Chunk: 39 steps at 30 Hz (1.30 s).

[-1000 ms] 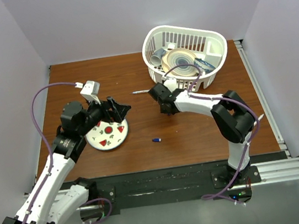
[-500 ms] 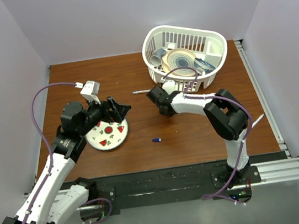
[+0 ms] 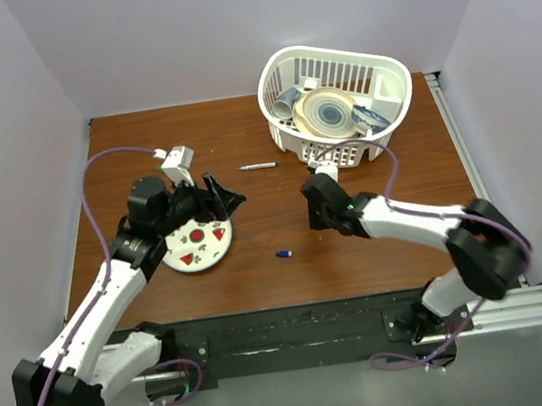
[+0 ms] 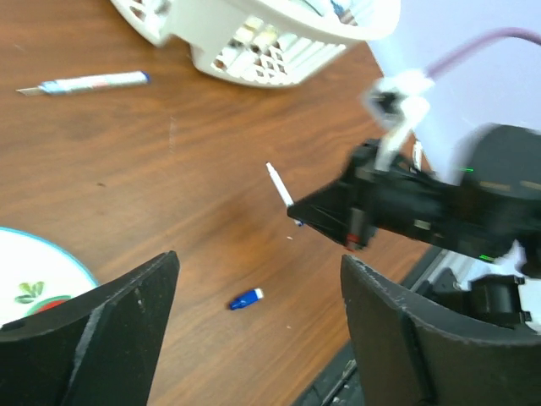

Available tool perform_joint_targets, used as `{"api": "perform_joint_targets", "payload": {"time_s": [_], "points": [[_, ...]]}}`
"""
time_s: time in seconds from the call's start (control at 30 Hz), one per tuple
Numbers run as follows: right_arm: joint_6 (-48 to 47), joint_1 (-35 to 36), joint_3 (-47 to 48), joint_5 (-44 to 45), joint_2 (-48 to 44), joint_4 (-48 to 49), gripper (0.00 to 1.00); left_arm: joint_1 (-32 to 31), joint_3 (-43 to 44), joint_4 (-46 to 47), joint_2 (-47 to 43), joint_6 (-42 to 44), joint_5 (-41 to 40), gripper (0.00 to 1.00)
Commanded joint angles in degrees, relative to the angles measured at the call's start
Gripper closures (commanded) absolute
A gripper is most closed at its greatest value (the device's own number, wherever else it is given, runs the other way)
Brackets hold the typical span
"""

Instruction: Insert the pens into the pen caps

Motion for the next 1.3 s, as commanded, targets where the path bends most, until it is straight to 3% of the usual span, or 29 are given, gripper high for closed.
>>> {"api": "perform_joint_targets", "payload": {"time_s": [0.0, 0.13, 0.3, 0.67, 0.77, 0.87, 0.9, 0.93, 1.07, 1.27], "points": [[-2.11, 1.74, -9.84, -12.61, -14.75, 16.17, 1.00, -0.28, -4.10, 13.27, 3.85, -8.50, 7.41, 0.20], [0.78, 2.89, -15.39, -17.19, -22.15, 23.84, 1.00, -4.74, -4.72, 20.95, 9.48, -11.06, 8.04, 0.21], [2.11, 4.30, -16.45, -16.58, -26.63, 23.67, 1.00, -9.41, -2.70, 28.23, 18.09, -14.48, 8.65, 0.24], [3.34, 6.14, -16.62, -17.37, -26.64, 24.90, 1.00, -12.41, -2.79, 40.02, 26.36, -20.56, 12.78, 0.35], [3.69, 6.23, -16.80, -18.07, -26.38, 25.43, 1.00, -12.59, -3.05, 42.39, 27.77, -21.43, 14.27, 0.46], [3.95, 6.32, -16.89, -18.69, -26.20, 25.52, 1.00, -12.67, -4.19, 46.16, 28.30, -22.93, 16.29, 0.72], [3.95, 6.32, -16.89, -19.21, -26.03, 25.78, 1.00, -12.67, -4.45, 46.97, 28.21, -23.28, 17.17, 0.89], [3.87, 6.24, -16.89, -20.00, -25.85, 25.87, 0.98, -12.67, -4.72, 47.50, 28.21, -23.55, 17.61, 0.97], [5.00, 6.41, -16.89, -24.39, -24.97, 26.39, 0.75, -12.76, -5.25, 50.57, 27.16, -24.34, 19.81, 1.00], [7.29, 6.32, -17.24, -26.07, -24.97, 27.62, 0.70, -13.02, -6.21, 54.96, 25.58, -26.36, 21.92, 1.00]]}}
